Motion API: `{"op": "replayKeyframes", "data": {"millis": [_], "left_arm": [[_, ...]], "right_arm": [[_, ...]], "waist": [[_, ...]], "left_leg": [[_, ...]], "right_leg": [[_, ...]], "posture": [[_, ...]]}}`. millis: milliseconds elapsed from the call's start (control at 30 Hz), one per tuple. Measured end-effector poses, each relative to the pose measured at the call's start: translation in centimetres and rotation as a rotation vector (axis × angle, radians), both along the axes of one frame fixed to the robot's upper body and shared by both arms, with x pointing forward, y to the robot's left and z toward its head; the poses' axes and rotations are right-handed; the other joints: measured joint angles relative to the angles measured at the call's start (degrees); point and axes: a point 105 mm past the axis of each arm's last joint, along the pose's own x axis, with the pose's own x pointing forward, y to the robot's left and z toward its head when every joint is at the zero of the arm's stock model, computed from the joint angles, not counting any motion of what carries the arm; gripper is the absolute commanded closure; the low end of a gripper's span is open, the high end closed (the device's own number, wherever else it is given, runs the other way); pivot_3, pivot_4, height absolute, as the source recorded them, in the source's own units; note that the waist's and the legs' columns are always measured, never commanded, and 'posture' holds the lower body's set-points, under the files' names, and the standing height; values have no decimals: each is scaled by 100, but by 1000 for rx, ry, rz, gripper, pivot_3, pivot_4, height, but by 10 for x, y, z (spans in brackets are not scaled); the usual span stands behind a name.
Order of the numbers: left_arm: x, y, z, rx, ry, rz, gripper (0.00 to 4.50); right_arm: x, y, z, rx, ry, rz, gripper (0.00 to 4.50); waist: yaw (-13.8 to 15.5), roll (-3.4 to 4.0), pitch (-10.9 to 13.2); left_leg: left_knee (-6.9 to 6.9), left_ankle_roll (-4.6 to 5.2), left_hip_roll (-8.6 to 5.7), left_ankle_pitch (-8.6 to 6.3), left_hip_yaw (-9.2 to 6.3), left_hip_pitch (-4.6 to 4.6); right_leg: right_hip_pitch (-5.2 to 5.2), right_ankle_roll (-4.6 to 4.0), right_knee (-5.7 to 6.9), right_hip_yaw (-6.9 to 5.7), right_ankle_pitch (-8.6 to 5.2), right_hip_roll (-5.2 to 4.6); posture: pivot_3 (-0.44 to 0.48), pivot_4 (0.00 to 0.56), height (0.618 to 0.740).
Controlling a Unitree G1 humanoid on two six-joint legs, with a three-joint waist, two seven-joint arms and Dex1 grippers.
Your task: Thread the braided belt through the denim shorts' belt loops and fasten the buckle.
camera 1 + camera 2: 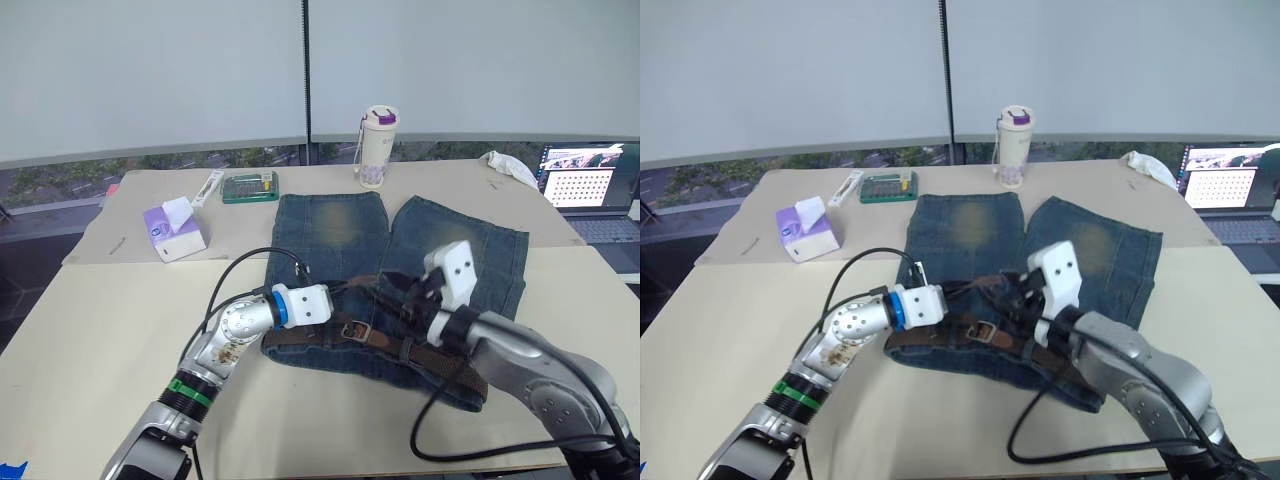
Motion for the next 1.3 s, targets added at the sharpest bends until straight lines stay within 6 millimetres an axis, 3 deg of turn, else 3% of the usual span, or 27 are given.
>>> {"op": "replayKeyframes", "data": {"millis": [167, 333, 700, 867, 1000, 1300], "left_arm": [[-1, 0, -1, 38, -6, -19, 4500], [2, 1, 1, 40, -7, -3, 4500], [3, 1, 2, 28, -4, 9, 4500], [4, 1, 2, 29, -3, 10, 4500], [2, 2, 1, 47, -7, -3, 4500], [-3, 3, -2, 168, -49, -70, 4500]], "right_arm": [[-4, 3, -29, -195, 0, 47, 1638], [-6, -12, -61, -338, 65, 5, 1638], [-5, -21, -74, -388, 122, -74, 1638], [-1, -25, -72, -411, 93, -102, 3155], [5, -29, -66, -511, -47, -91, 4345], [22, -35, -55, -743, -368, -55, 4352]], "waist": [[77, -14, 8], [134, -27, 17], [131, -32, 19], [136, -33, 20], [133, -33, 20], [131, -36, 21]], "left_leg": [[5, -1, -2, 0, -2, -3], [7, -2, -3, 1, -2, -4], [6, -5, -1, 2, -5, 0], [8, -5, -3, 2, -5, -1], [7, -8, -3, 4, -5, 0], [7, -15, -4, 8, -3, 1]], "right_leg": [[0, 0, -1, 0, 0, -6], [-1, 0, -1, 1, 0, -10], [1, 0, 2, 1, 1, -8], [1, 0, 3, 0, 1, -9], [0, 0, 2, -3, 0, -8], [1, 0, 4, -4, 0, -8]], "posture": [[0, 150, 740], [0, 150, 740], [0, 150, 740], [0, 150, 740], [0, 150, 740], [0, 150, 740]]}}
